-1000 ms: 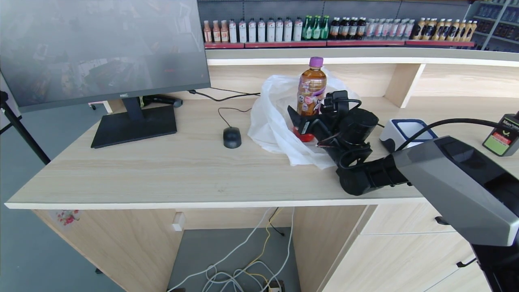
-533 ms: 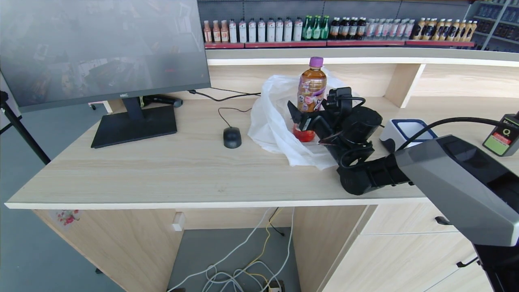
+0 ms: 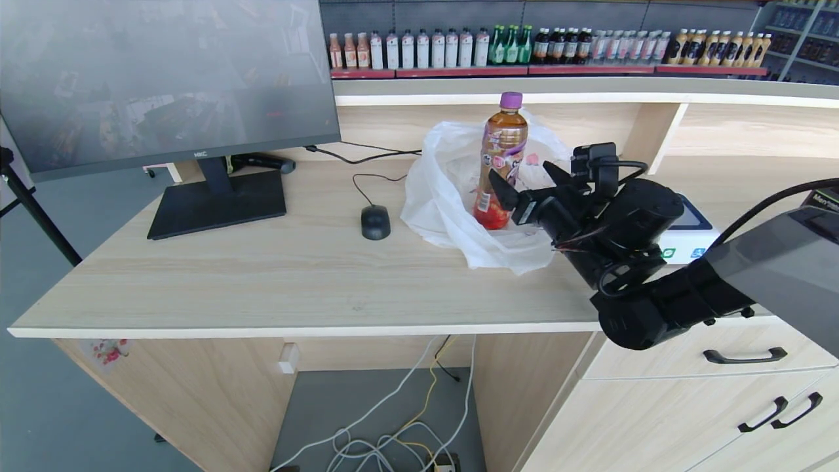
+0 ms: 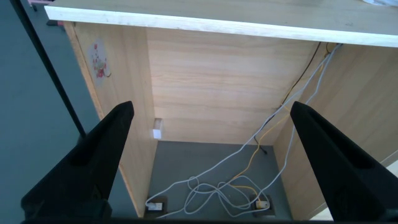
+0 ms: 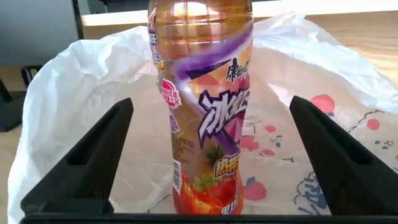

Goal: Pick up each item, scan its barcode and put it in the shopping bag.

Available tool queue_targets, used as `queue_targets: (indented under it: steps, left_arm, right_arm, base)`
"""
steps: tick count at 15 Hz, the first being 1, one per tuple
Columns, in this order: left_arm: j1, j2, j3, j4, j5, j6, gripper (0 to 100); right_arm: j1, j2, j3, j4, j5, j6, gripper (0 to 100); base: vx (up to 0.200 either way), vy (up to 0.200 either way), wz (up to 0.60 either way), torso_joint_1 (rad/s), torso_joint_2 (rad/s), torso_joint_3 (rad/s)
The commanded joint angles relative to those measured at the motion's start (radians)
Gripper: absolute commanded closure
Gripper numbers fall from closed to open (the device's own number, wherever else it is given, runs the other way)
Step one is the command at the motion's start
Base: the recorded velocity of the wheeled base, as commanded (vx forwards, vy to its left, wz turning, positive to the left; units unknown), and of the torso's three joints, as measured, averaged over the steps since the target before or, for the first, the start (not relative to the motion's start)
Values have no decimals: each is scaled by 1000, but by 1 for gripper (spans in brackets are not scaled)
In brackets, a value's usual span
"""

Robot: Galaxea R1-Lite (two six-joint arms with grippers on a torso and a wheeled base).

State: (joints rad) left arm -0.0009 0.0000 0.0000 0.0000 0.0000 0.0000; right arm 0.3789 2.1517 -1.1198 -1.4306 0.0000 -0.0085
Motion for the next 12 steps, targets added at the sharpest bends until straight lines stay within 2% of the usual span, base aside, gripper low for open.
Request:
queue_targets:
  steps: [1,4,6,10,12]
  left_arm:
    - [1,0,0,0,0,0,0]
    - [-1,0,0,0,0,0,0]
    - [1,0,0,0,0,0,0]
    - [-1,0,0,0,0,3,0]
    - [1,0,0,0,0,3,0]
  right_arm:
    - [-12,-213,296,-128,-2,5,0]
    - [-18,-395,574,-140,-5,16,0]
    - [-17,-484,678,-140,-5,18,0]
    - [-14,-587,745,-140,-5,22,0]
    - [-14,-668,830,-140,-5,21,0]
  base:
    - [0,0,0,0,0,0]
    - [0,0,0,0,0,0]
    - [0,0,0,0,0,0]
    - [0,0,0,0,0,0]
    - [0,0,0,0,0,0]
